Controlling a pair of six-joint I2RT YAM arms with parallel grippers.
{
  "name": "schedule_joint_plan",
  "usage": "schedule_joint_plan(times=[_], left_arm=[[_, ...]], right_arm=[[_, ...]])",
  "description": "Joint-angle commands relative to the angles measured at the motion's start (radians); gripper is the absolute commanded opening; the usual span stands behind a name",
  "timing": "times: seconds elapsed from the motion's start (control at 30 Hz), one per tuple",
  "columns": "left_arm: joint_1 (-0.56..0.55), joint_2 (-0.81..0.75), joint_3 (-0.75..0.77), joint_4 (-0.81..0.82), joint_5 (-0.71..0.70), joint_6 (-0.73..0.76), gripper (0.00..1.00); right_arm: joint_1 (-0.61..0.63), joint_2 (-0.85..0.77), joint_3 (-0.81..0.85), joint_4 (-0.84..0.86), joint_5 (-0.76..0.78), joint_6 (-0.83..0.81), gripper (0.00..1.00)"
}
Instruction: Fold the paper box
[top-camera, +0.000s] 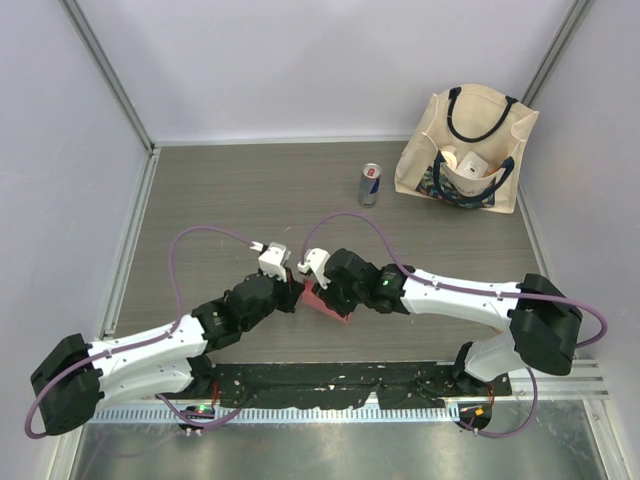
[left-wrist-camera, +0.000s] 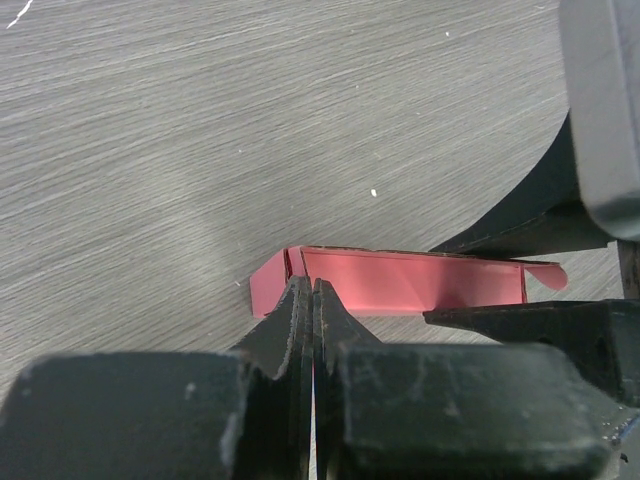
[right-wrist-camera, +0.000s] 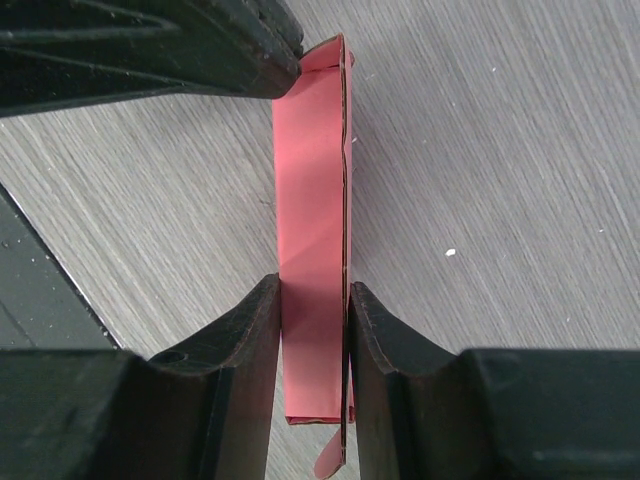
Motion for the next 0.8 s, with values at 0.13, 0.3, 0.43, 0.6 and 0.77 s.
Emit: schedule_joint_plan(times=[0.13,0.3,0.43,0.6,0.77], left_arm=[[-0.031,0.008,-0.017,-0.001,-0.061,0.019,0.0],[-0.033,-0.018,0.005,-0.022,-0.084,0.031,0.1],[-0.033,-0.072,0.035,-0.087,-0.081,0.01,0.34],[-0.031,-0.188,0.032,-0.142,-0.118,-0.05,0.58],[-0.028,-0.167,0.054,-0.142,-0.107,-0.007,0.43]], right_arm=[[-0.006,0.027,0.033,0.087,-0.003,-0.044,0.1],[-0.005,0.023,0.03,0.075,-0.003,-0.064,0.09],[-0.005,0.021,0.03,0.069,-0.003,-0.065,0.09],[-0.006,0.026,0.031,0.067,-0.012,-0.067,0.09],[-0.006,0.024,0.033,0.066,-0.012,-0.07,0.09]])
